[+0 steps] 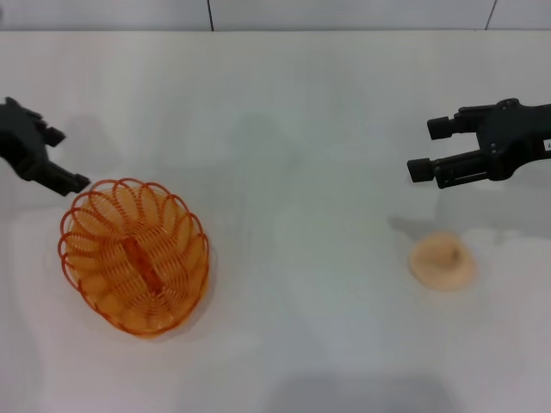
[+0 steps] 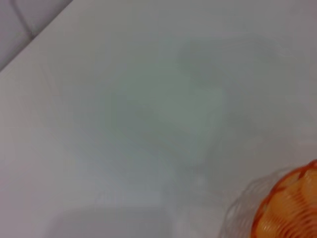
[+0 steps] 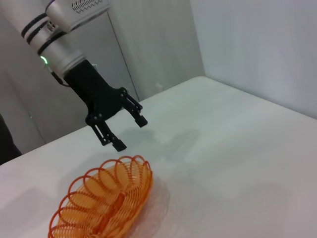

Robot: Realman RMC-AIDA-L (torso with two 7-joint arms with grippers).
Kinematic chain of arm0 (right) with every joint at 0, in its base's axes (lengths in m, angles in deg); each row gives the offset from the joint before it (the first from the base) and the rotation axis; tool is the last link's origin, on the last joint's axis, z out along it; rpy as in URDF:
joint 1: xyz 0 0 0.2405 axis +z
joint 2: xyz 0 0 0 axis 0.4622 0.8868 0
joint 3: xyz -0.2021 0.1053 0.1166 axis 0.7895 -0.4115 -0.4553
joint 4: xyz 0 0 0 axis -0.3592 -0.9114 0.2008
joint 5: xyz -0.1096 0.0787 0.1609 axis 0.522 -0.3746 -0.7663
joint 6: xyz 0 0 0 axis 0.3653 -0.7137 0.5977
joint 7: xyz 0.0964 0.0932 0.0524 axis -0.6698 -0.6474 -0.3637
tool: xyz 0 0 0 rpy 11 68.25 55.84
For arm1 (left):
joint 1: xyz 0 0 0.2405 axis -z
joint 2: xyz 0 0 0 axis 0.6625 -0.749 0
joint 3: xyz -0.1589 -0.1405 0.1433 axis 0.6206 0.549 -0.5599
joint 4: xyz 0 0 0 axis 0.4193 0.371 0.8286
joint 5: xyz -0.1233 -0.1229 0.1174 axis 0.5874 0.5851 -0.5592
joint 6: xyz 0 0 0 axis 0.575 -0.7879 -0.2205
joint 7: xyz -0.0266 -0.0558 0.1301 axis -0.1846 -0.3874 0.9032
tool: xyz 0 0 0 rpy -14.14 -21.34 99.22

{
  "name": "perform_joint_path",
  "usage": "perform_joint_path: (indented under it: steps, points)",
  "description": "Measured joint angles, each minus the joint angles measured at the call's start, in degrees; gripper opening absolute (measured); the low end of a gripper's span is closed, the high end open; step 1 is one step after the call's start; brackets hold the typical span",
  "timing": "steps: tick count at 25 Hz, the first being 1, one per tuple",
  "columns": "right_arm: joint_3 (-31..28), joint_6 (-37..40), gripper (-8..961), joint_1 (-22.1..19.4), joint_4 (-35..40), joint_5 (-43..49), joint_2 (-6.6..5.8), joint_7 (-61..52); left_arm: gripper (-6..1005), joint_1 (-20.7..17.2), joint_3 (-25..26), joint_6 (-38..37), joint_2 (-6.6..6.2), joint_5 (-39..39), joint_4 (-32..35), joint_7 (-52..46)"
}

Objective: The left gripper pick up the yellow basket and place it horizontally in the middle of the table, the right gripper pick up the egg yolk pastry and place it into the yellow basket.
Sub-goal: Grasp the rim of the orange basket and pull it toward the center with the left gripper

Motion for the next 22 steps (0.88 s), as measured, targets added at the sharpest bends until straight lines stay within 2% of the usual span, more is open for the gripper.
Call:
perform_joint_path:
  steps: [5, 13, 22]
  points:
    - [0.0, 0.0, 866, -0.1, 0.0, 0.0, 0.02, 0.0, 857, 1.2, -0.1, -0.9, 1.11, 0.4, -0.1, 1.4]
    - [0.0, 0.0, 866, -0.2, 0.0, -0.2, 0.02, -0.1, 857, 0.6, -0.6, -0.7, 1.73, -0.1, -0.6, 1.7]
    - [0.1, -0.1, 865, -0.3, 0.0, -0.4, 0.02, -0.2, 855, 0.4, -0.9, 2.9, 2.18, -0.3, -4.7, 2.2]
